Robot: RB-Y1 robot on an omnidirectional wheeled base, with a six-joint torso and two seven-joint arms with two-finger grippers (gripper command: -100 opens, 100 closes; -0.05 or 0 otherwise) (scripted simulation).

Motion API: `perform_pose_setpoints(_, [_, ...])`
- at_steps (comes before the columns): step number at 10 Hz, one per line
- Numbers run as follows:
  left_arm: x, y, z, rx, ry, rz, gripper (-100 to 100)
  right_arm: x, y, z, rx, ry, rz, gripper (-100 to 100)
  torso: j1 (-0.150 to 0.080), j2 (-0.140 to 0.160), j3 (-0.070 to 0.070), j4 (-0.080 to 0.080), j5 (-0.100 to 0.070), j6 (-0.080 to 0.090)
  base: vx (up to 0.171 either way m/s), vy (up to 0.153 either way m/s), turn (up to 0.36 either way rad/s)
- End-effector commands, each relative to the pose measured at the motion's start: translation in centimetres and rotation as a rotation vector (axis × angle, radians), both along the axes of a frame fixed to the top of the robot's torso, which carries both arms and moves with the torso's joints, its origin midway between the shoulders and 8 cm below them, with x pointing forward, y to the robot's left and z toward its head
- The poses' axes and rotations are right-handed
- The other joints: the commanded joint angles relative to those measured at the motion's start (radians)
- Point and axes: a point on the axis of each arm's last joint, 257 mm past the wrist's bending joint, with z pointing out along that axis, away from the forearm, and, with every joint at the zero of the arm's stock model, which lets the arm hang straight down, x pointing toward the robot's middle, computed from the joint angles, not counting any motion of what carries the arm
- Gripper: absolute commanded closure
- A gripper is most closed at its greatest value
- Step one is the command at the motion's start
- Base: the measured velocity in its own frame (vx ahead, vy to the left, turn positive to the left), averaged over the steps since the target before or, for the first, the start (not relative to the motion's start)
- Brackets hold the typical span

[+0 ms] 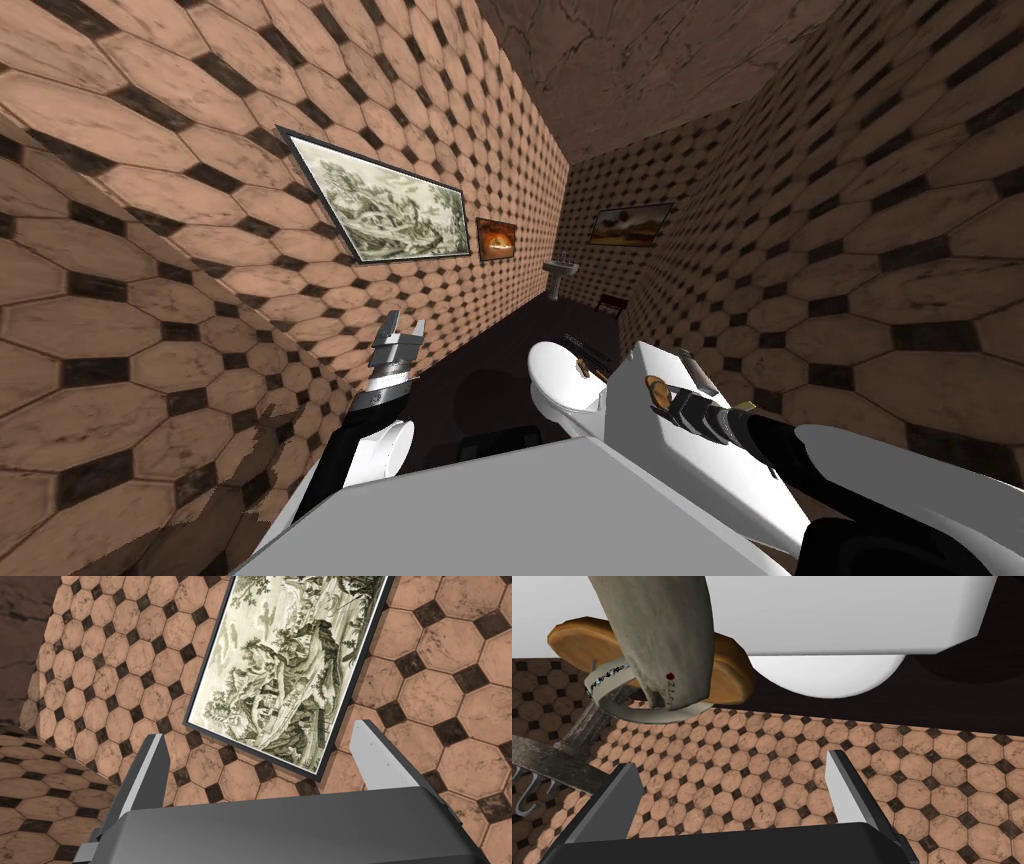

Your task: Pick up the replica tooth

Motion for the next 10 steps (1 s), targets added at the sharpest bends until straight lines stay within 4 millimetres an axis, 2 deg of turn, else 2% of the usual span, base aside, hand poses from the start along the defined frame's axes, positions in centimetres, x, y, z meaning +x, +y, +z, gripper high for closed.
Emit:
perform_pose_setpoints(1, [0.0,0.0,0.0,0.0,0.0,0.0,0,-0.9,-0.7,-0.2,-0.044,0.05,0.041,-100,0.0,0.0,0.0,0.0,0.0,0.0,-0.078,-0.105,0.136])
perform_pose_setpoints(4, [0.0,0.0,0.0,0.0,0.0,0.0,0,-3.0,-1.6,-1.0,-0.102,0.142,0.107,-100,0.0,0.001,0.001,0.0,0.0,0.0,-0.099,-0.103,0.129])
perform_pose_setpoints(5, [0.0,0.0,0.0,0.0,0.0,0.0,0,-2.3,-1.3,-0.7,-0.088,0.12,0.091,-100,-0.001,0.002,0.001,0.001,0.0,0.0,-0.051,-0.06,0.036])
perform_pose_setpoints(6, [0.0,0.0,0.0,0.0,0.0,0.0,0,-2.4,-1.4,-0.7,-0.092,0.123,0.094,0,0.002,0.0,0.0,0.0,0.0,0.001,-0.008,-0.011,-0.005])
perform_pose_setpoints(7, [0.0,0.0,0.0,0.0,0.0,0.0,0,-2.5,-0.3,-1.0,-0.095,0.126,0.119,-100,0.005,-0.003,-0.001,0.0,0.001,0.001,0.051,-0.03,-0.153])
perform_pose_setpoints(10, [0.0,0.0,0.0,0.0,0.001,0.0,0,-2.6,1.8,-1.6,-0.102,0.13,0.169,-100,0.002,-0.013,-0.007,-0.003,0.0,0.001,0.131,-0.066,-0.21])
